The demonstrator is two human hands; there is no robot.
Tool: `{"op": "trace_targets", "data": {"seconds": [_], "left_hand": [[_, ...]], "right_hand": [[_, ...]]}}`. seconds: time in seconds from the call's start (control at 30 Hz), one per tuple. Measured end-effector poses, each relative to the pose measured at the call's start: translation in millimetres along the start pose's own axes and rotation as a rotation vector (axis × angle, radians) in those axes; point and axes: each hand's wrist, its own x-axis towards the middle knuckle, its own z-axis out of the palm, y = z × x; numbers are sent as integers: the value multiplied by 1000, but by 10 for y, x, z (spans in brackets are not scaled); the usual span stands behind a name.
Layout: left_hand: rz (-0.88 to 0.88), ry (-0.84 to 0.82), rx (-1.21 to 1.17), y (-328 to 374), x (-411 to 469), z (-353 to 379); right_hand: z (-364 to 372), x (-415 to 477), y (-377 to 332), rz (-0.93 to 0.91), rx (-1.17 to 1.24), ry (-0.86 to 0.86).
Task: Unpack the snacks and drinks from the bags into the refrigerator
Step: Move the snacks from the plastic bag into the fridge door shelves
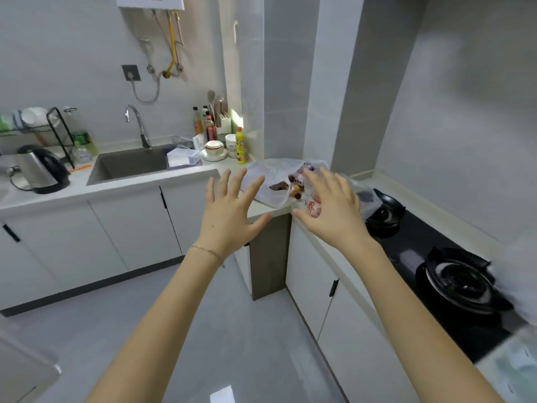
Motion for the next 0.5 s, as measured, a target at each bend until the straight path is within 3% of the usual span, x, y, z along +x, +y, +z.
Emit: {"op": "trace_targets", "data": {"seconds": [0.5], "left_hand": [[228,-23,-129,-64,1640,1226]], "right_hand": [[402,1163,944,266,-76,32]]}}
